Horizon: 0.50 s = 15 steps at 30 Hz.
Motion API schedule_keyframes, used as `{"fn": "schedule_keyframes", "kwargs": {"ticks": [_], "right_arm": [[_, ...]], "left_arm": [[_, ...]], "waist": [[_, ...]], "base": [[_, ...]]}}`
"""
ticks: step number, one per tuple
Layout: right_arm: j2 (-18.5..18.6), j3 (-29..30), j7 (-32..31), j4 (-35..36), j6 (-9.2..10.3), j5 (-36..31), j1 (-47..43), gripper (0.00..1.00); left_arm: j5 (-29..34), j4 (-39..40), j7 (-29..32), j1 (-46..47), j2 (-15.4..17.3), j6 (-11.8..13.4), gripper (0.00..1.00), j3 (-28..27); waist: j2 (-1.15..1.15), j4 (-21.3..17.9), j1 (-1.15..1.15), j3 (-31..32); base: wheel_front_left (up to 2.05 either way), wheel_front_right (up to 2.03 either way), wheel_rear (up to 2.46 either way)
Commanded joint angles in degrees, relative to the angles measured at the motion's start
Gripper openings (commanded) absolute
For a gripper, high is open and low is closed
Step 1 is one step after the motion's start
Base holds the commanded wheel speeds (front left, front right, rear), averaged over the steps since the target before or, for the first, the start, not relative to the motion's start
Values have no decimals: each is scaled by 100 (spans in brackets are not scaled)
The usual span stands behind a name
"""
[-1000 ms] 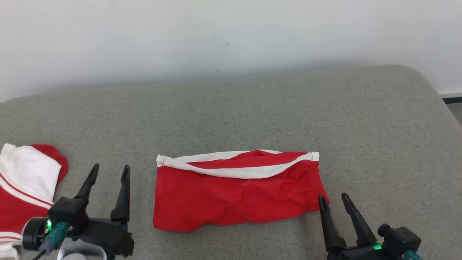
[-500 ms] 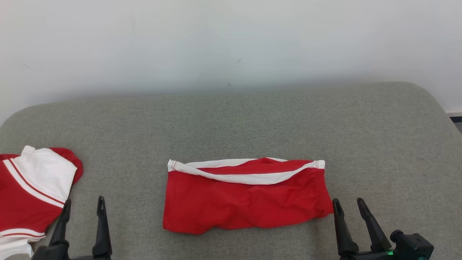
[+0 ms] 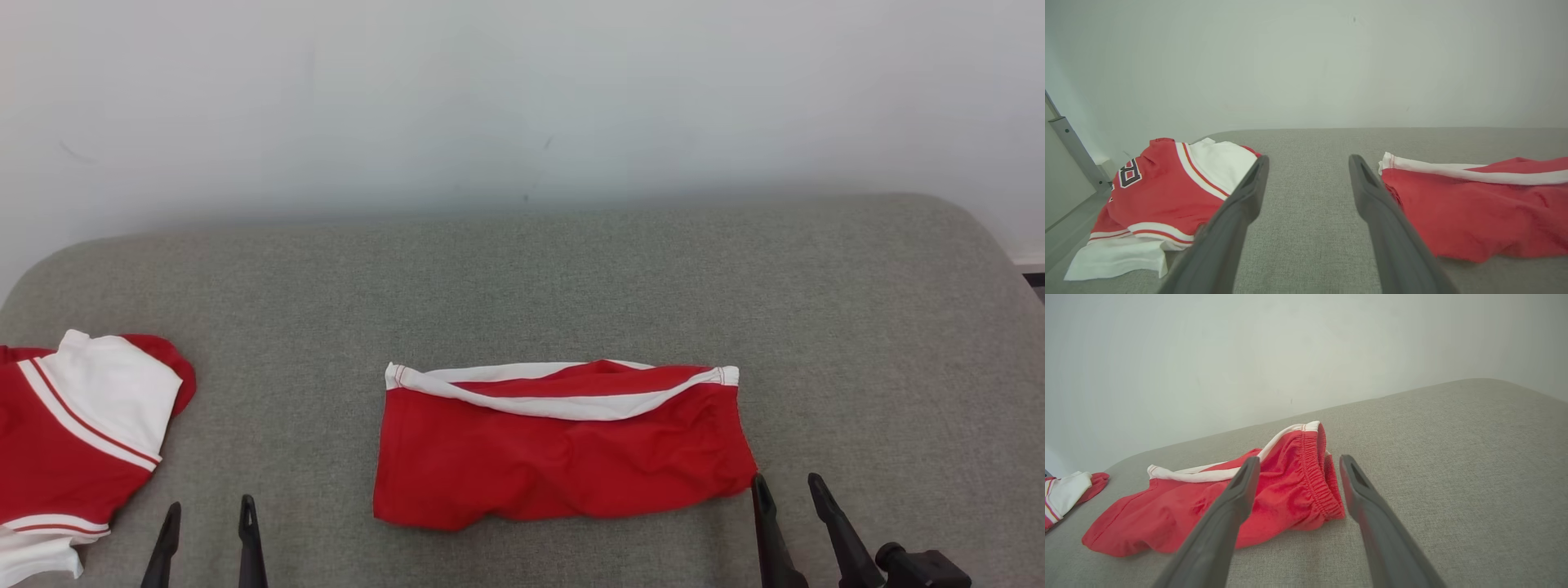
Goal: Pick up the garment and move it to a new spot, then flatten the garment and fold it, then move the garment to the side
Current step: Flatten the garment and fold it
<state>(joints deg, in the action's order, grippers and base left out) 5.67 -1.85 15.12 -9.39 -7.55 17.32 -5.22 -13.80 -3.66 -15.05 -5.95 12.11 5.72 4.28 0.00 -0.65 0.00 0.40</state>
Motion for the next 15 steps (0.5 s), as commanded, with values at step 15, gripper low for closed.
{"fn": "schedule_keyframes", "kwargs": {"ticks": [15], "right_arm": [[176,-85,2,-244,14,-237,276,100]], "left_arm": [[538,-274,-18,-56,-384,-410,100,-385]], "waist": [[0,78,0,-58]], "base": [[0,0,0]]}}
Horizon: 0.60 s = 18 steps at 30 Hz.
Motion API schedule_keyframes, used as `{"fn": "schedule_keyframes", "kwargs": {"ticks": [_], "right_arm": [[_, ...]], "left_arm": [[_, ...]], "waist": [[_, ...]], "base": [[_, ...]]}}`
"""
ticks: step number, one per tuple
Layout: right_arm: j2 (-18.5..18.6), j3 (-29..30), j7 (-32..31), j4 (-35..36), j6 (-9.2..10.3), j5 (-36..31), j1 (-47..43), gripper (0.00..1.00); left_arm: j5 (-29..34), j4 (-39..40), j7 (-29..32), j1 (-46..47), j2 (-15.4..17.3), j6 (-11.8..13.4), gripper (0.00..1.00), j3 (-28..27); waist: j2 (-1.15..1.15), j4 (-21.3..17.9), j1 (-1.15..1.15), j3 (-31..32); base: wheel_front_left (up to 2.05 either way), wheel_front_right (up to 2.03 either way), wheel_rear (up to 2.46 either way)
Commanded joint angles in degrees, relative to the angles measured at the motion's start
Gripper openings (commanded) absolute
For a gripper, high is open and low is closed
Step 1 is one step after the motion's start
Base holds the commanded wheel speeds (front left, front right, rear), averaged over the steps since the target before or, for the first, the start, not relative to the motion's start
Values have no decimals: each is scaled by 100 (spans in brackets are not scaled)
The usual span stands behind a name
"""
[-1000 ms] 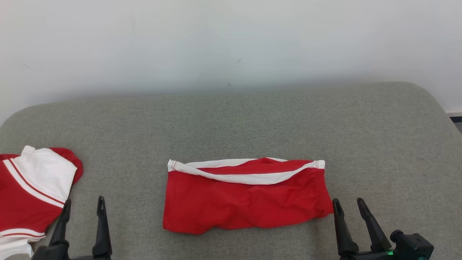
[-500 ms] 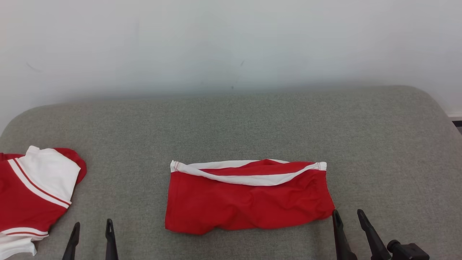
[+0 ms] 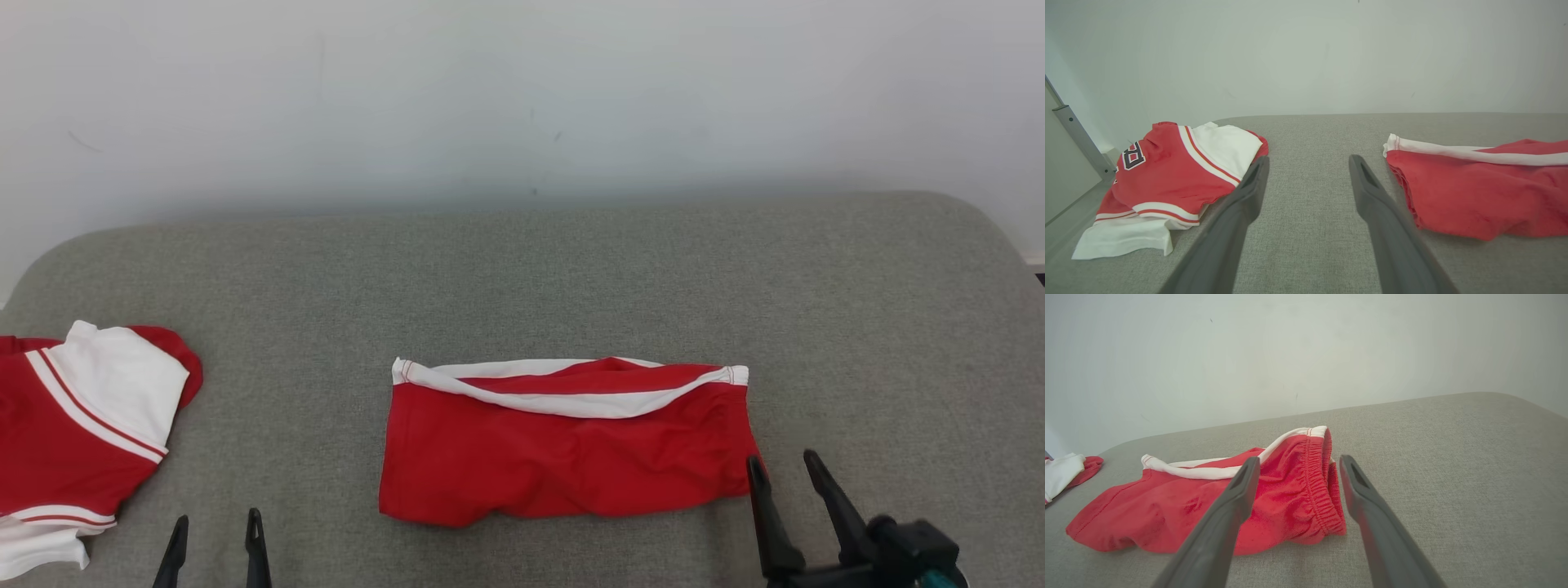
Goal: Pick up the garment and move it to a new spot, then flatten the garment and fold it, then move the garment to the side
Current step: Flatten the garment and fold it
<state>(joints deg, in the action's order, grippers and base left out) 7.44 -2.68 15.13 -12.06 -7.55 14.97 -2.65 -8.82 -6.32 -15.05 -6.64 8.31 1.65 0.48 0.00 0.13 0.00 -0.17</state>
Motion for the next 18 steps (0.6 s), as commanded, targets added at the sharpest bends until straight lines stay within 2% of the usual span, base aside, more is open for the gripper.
{"fn": "schedule_keyframes", "kwargs": {"ticks": [1,6,12,13,18], "right_arm": [[52,-41,2,-34,14,-14,107,100],[281,-209,1,-587,14,13,737,100],[477,-353,-107,-1844,14,87,1628,100],[548,-421,-141,-2243,14,82,1866,100],[635,-491,-119,-3150,14,283,2372,100]], "left_arm": [[60,-14,-18,28,-27,-8,100,-26],[156,-13,-18,144,-128,-115,100,-93],[261,-77,-18,395,-216,-264,100,-136],[304,-77,-18,464,-269,-294,100,-116],[344,-67,-18,553,-393,-299,100,-55]], "waist": [[0,3,0,-6],[0,61,0,-87],[0,244,0,-275],[0,311,0,-348],[0,416,0,-491]], "base": [[0,0,0],[0,0,0],[0,0,0],[0,0,0],[0,0,0]]}}
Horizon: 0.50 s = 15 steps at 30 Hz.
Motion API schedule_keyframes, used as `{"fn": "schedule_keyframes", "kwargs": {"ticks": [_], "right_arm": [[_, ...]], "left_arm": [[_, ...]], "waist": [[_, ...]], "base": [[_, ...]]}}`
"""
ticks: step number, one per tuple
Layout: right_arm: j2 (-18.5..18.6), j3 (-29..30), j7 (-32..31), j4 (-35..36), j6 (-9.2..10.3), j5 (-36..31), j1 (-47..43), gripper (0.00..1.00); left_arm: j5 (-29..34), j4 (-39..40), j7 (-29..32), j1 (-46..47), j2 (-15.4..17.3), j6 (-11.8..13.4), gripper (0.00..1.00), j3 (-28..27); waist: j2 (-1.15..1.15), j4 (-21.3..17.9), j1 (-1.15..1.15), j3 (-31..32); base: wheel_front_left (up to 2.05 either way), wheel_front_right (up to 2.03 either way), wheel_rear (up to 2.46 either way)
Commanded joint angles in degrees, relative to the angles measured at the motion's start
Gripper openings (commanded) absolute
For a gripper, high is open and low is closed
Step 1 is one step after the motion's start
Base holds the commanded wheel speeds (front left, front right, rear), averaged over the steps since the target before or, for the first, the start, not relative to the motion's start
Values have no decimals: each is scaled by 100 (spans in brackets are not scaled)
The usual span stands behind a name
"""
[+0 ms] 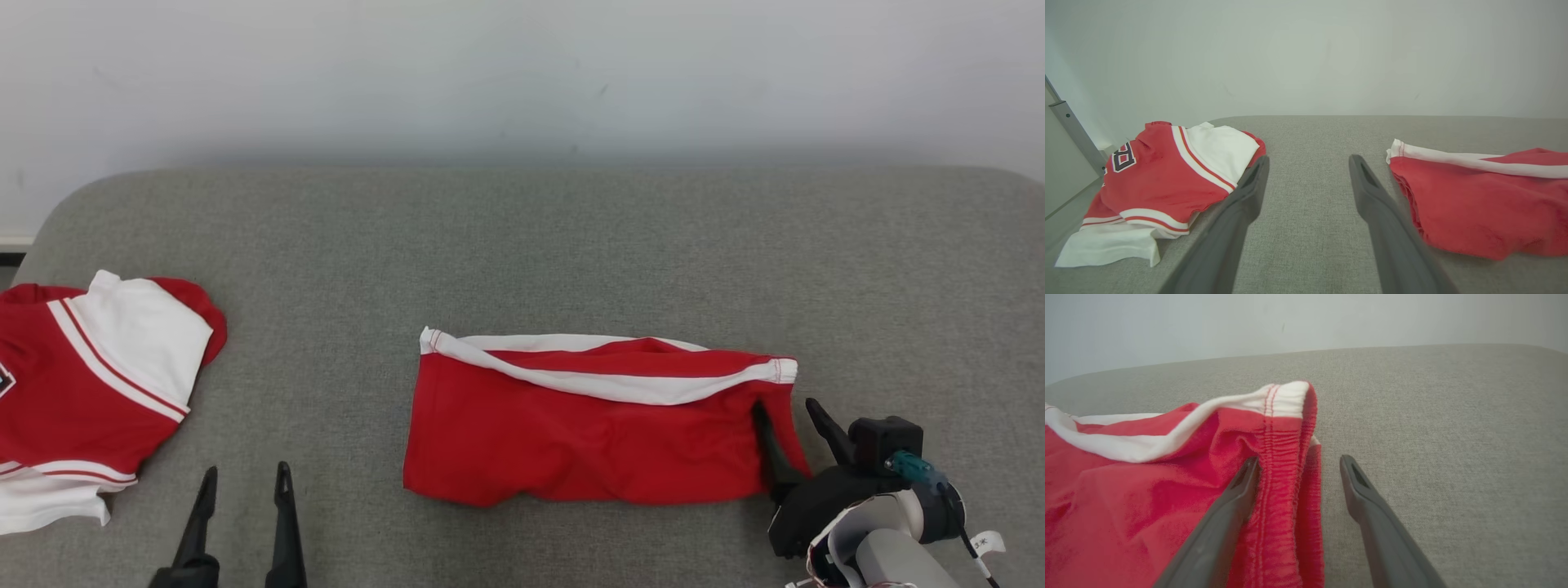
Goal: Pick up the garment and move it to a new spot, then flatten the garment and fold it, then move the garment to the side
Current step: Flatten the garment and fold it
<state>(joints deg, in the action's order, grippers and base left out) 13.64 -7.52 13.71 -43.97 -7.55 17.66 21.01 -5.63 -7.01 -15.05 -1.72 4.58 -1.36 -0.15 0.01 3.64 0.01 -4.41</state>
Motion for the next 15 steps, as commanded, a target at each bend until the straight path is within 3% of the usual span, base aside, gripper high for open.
{"fn": "schedule_keyframes", "kwargs": {"ticks": [1,7,8,9,12,15], "right_arm": [[14,-18,7,-150,14,81,86,100],[-2,-323,-156,-988,14,458,458,100],[-25,-375,-156,-1067,14,554,481,68],[-49,-441,-154,-1126,14,652,508,0],[-1,-707,-128,-1205,14,836,582,0],[270,-856,-59,-1240,14,1001,673,0]], "left_arm": [[38,8,-18,71,-36,0,100,22],[62,-89,-18,193,-89,-97,100,0],[72,-101,-18,200,-93,-106,100,5],[71,-117,-18,205,-102,-100,100,5],[68,-166,-18,179,-113,-125,100,-24],[87,-195,-18,110,-128,-143,100,-56]], "waist": [[-1,79,-1,-85],[-1,148,-1,-162],[-1,154,-1,-158],[-1,156,-1,-150],[-1,125,-1,-91],[-1,67,-1,-1]], "base": [[0,0,0],[0,0,0],[0,0,0],[0,0,0],[0,0,0],[0,0,0]]}}
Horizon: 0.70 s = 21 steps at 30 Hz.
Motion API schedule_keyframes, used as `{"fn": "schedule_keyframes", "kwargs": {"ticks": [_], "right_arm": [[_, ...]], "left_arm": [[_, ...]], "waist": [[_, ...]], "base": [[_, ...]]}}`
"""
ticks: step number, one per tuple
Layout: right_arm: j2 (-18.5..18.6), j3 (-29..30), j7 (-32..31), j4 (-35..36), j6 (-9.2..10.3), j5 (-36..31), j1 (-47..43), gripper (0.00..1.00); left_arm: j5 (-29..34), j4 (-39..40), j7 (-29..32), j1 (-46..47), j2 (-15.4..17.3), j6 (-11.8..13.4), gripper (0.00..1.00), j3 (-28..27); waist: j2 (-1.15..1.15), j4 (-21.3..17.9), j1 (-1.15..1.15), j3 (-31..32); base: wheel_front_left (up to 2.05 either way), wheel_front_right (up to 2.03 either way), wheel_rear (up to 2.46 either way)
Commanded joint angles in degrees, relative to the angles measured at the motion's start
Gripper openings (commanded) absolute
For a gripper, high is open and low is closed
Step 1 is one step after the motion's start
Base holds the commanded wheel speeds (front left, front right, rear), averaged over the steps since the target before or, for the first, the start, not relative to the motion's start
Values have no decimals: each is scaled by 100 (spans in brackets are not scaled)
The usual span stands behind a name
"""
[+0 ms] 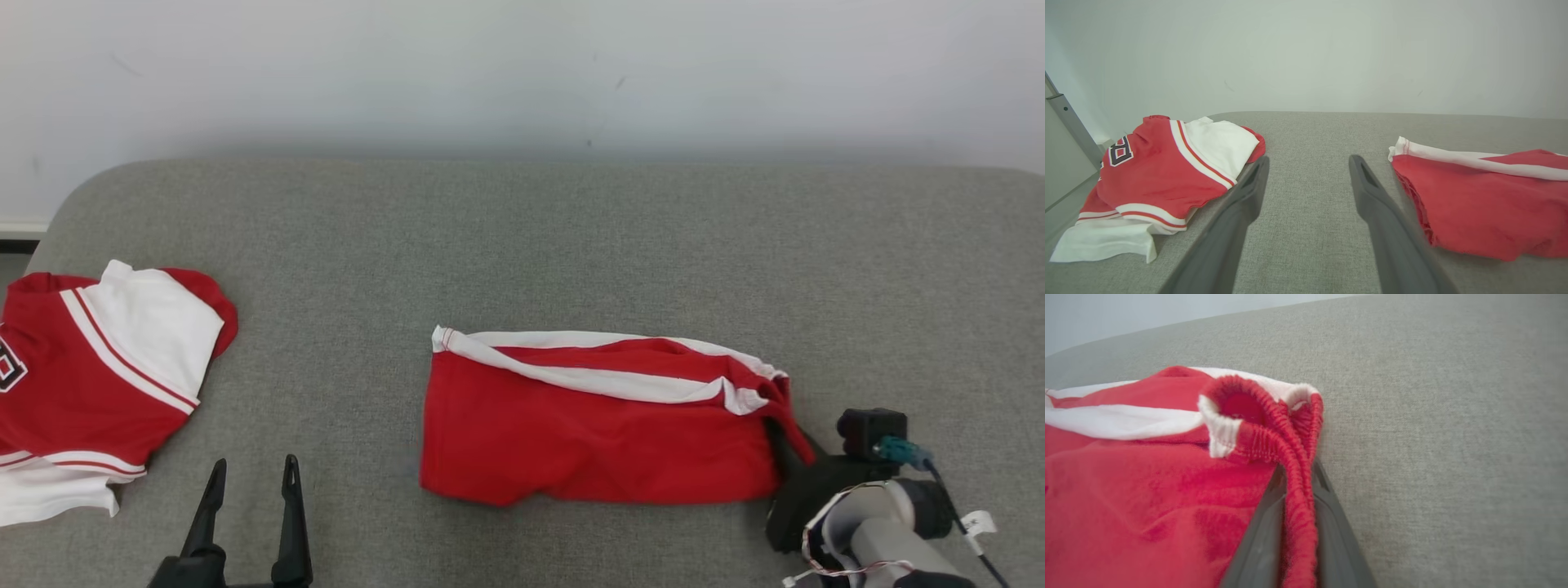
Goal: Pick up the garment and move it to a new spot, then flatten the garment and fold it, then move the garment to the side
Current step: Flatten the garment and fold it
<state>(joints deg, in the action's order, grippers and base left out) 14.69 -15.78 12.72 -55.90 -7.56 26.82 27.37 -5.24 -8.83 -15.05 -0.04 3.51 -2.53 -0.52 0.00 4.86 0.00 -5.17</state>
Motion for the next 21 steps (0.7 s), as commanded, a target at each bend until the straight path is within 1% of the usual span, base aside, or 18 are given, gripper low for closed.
{"fn": "schedule_keyframes", "kwargs": {"ticks": [1,8,9,13,15,17,21], "right_arm": [[286,-66,55,-50,16,131,56,0],[1134,-187,40,-98,16,539,0,0],[1134,-187,40,-98,16,539,0,0],[1336,-388,-163,154,16,852,-21,0],[1338,-504,-353,380,16,1083,-40,0],[1361,-592,-585,670,16,1372,-48,0],[1381,-728,-1262,1386,15,2119,-79,0]], "left_arm": [[56,-20,-18,-82,-23,-29,100,-34],[79,7,-18,-218,-33,-55,100,-137],[79,7,-18,-218,-33,-55,100,-137],[22,-7,-18,-302,-45,-54,100,-167],[13,-20,-18,-340,-52,-58,100,-152],[8,-22,-18,-345,-55,-45,100,-141],[-1,-14,-18,-357,-60,-31,100,-141]], "waist": [[0,-74,0,109],[0,-205,0,296],[0,-205,0,296],[0,-337,0,343],[0,-404,0,359],[0,-455,0,375],[0,-542,0,409]], "base": [[0,0,0],[0,0,0],[0,0,0],[0,0,0],[0,0,0],[0,0,0],[0,0,0]]}}
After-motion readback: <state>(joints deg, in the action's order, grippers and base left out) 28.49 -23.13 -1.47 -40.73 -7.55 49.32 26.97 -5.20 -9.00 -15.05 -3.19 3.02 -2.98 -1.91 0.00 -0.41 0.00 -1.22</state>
